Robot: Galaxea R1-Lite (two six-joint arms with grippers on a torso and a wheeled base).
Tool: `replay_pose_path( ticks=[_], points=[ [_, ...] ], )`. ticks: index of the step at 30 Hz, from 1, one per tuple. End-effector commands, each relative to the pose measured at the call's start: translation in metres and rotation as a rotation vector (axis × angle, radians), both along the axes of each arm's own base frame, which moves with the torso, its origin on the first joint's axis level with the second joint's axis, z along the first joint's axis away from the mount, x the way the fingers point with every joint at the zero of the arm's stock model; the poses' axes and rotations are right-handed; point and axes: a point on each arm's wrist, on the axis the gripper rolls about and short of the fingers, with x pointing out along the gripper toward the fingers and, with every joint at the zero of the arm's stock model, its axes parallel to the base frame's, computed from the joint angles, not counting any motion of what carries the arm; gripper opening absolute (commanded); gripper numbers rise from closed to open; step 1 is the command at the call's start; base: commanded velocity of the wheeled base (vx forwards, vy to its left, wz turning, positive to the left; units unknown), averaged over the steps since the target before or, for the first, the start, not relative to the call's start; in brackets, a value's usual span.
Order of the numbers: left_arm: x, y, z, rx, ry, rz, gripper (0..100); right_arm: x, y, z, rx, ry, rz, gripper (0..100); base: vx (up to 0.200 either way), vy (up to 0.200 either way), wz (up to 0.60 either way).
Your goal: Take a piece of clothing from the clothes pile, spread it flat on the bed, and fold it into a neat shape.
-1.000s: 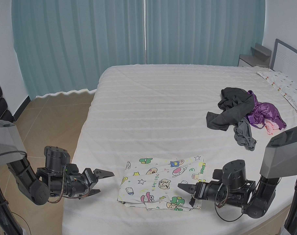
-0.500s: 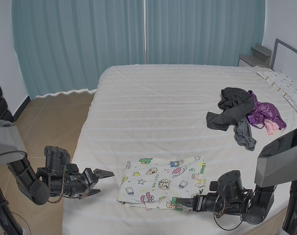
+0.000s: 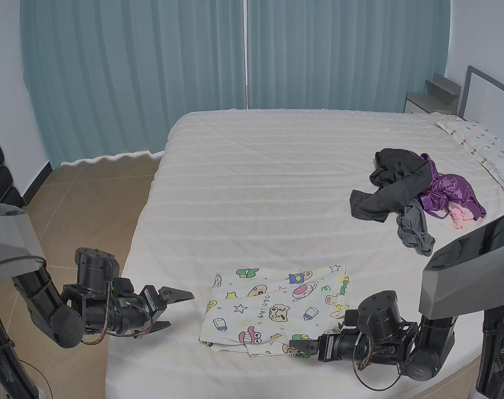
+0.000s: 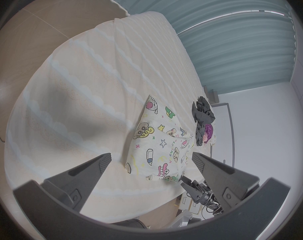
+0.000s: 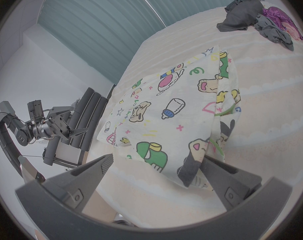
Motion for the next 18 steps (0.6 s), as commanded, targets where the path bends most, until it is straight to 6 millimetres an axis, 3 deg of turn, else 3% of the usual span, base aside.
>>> replay_pose_path(
  ticks=[1, 18],
  points=[
    [0.000, 0.000, 0.000, 0.000, 0.001, 0.001, 100, 0.002, 0.001, -0.004, -0.008, 0.006, -0.003, 0, 0.000, 0.000, 0.00],
    [-0.001, 0.000, 0.000, 0.001, 0.002, 0.000, 100, -0.022, -0.025, -0.007, -0.196, -0.011, 0.006, 0, 0.000, 0.000, 0.00]
  ],
)
